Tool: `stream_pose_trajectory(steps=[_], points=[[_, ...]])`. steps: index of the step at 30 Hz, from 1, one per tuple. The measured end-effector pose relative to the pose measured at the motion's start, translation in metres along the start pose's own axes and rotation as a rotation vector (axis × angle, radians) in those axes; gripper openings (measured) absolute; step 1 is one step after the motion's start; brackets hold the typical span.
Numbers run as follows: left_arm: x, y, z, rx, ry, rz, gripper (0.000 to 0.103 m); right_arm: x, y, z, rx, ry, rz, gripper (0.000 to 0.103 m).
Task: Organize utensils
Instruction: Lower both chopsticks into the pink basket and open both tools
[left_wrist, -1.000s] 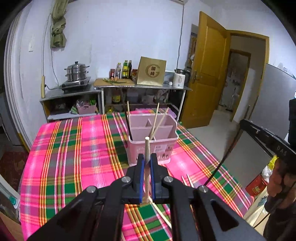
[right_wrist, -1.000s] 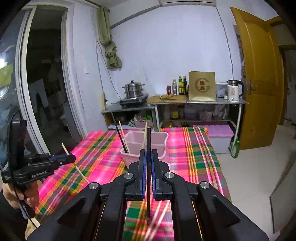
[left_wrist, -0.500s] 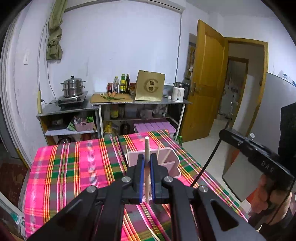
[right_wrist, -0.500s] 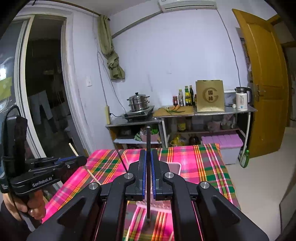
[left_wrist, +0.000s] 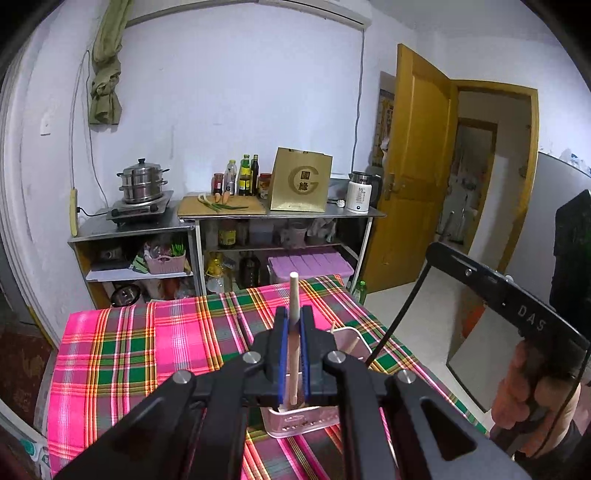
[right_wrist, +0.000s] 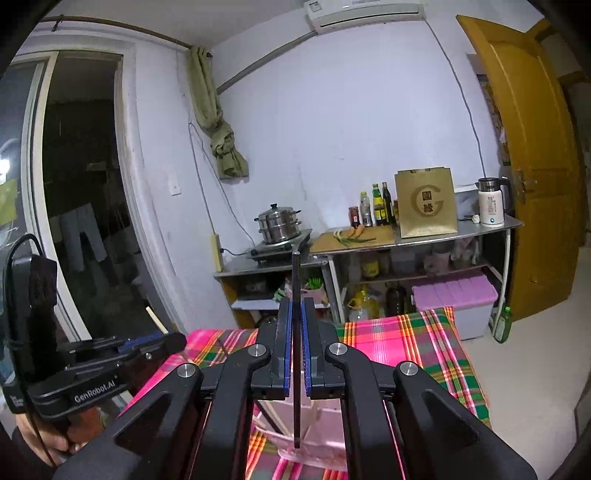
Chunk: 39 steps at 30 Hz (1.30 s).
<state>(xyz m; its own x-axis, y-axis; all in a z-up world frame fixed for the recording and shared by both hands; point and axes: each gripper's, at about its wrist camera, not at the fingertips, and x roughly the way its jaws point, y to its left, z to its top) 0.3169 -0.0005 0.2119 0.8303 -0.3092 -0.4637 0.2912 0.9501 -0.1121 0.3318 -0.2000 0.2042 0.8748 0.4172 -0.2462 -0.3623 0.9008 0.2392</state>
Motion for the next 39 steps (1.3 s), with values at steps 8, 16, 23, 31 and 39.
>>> stream_pose_trajectory(steps=[8,16,23,31,39], points=[[0.022,0.004,-0.007,-0.001,0.022,-0.007,0.007,0.027,-0.004,-0.012,0.010,0.012,0.009,0.004],[0.045,0.011,-0.022,-0.010,0.060,-0.010,0.007,0.050,-0.009,-0.033,0.012,0.056,0.003,0.004],[0.063,0.014,-0.038,-0.018,0.102,-0.008,0.007,0.061,-0.017,-0.052,0.024,0.096,-0.006,0.004],[0.081,0.019,-0.056,-0.028,0.156,0.009,0.007,0.071,-0.022,-0.072,0.028,0.149,-0.018,0.004],[0.090,0.023,-0.065,-0.037,0.188,0.015,0.007,0.073,-0.021,-0.076,0.022,0.172,-0.020,0.005]])
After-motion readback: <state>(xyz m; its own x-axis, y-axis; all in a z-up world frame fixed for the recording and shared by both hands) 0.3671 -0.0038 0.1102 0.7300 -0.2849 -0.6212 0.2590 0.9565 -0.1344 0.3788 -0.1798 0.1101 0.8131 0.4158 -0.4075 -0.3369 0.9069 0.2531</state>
